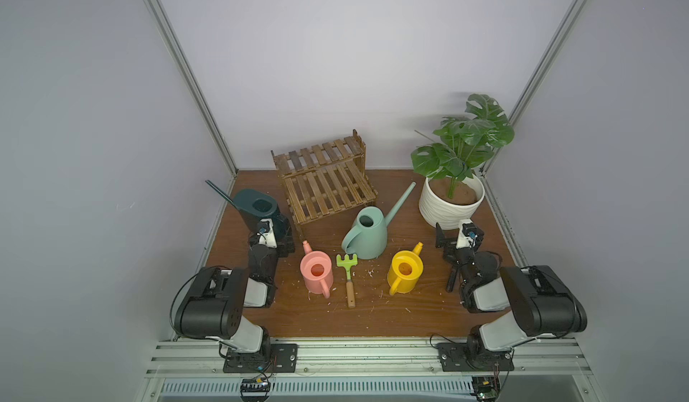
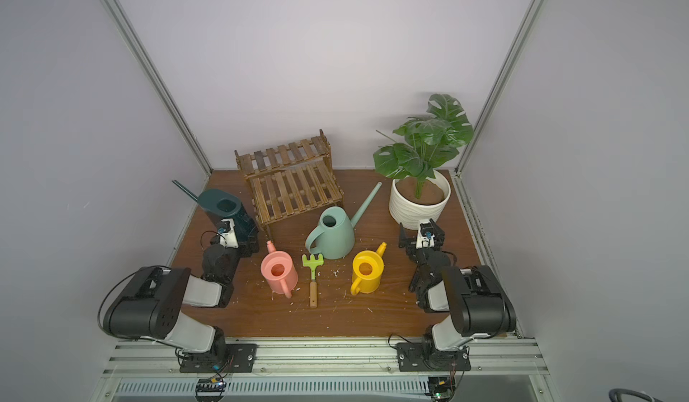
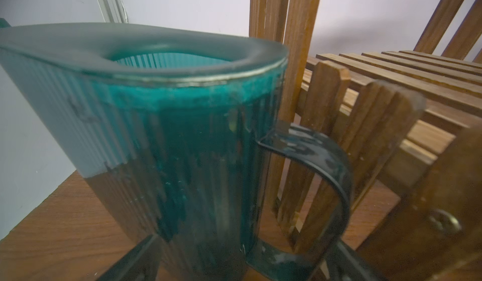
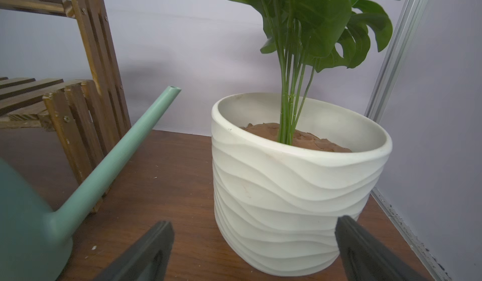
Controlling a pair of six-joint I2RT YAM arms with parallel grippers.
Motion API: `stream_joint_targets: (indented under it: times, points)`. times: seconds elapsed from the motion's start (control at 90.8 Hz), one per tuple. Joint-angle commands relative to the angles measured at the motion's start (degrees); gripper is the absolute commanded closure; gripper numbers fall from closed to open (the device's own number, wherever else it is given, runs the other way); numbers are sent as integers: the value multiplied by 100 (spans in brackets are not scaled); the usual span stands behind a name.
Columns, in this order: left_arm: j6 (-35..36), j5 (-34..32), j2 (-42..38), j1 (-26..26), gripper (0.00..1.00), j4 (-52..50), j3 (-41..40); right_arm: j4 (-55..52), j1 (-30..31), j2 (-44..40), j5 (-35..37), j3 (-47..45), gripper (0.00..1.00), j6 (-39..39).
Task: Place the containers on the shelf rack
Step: Adjust the shelf at the center of the board.
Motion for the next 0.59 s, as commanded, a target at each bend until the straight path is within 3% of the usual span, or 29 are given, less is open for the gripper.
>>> stream_joint_targets:
  times: [0.0, 0.451, 0.583]
  points:
    - [51, 66, 39, 65, 0, 134, 133, 38, 38, 58, 74, 5, 0, 81]
    - [36, 3, -82, 67, 0, 204, 11, 147, 41, 41, 119, -62, 1, 108]
    - [20, -4, -590, 67, 0, 205, -173, 413, 36, -36, 142, -238, 0, 111]
